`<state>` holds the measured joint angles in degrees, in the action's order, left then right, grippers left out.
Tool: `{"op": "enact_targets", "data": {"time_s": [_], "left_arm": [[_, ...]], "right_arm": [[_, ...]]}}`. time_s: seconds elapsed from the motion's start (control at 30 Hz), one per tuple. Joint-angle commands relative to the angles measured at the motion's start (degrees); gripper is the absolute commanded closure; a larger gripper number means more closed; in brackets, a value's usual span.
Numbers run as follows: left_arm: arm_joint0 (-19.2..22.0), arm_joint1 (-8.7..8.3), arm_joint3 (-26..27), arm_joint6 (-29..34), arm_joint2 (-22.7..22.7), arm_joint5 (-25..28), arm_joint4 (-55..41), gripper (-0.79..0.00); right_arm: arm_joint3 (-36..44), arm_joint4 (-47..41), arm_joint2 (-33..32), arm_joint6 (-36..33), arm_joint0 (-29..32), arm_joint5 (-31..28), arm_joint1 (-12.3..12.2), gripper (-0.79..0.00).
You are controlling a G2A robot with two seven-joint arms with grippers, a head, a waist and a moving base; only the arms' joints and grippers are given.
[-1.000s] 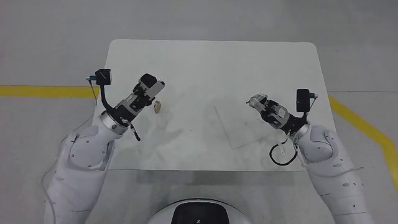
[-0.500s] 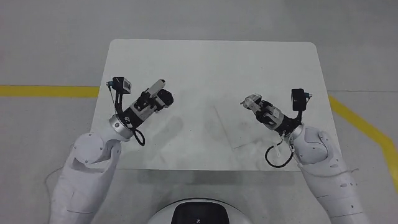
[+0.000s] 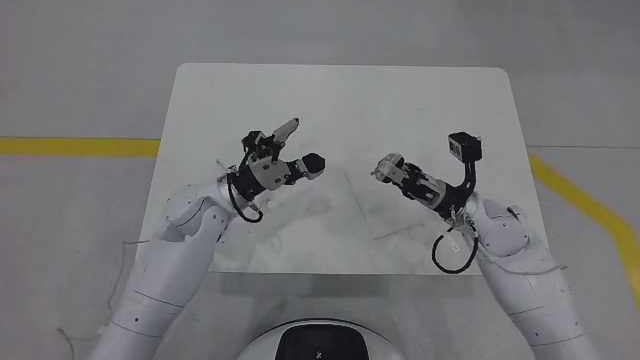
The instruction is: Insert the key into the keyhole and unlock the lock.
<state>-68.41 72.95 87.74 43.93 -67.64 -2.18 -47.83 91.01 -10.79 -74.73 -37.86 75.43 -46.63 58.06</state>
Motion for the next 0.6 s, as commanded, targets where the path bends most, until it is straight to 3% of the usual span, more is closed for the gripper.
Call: {"op": "enact_targets", "data": {"time_s": [0.0, 0.2, 0.37, 0.5, 0.57], "left_arm": [[0.51, 0.17, -0.68, 0.19, 1.64, 3.7, 4.49, -0.646], [1.87, 0.74, -1.86, 0.93, 5.79, 10.6, 12.28, -0.554], [2.43, 1.02, -2.56, 1.25, 8.13, 14.08, 17.46, -0.526], [2.66, 1.19, -2.82, 0.63, 8.63, 14.82, 18.08, -0.394], [2.88, 1.27, -3.02, 0.03, 8.67, 15.06, 18.33, -0.382]], "right_arm": [[0.07, -0.34, -0.03, -0.33, -0.17, 0.92, -0.03, 0.0], [-0.47, 4.36, 0.26, 2.0, -1.04, 4.39, 0.2, 0.0], [-0.93, 5.65, 1.54, 2.98, -1.53, 4.83, 0.52, 0.0], [-1.48, 5.91, 1.89, 3.05, -1.74, 4.55, 0.62, 0.0], [-1.7, 5.32, 2.07, 2.65, -1.73, 4.31, 0.64, 0.0]]}}
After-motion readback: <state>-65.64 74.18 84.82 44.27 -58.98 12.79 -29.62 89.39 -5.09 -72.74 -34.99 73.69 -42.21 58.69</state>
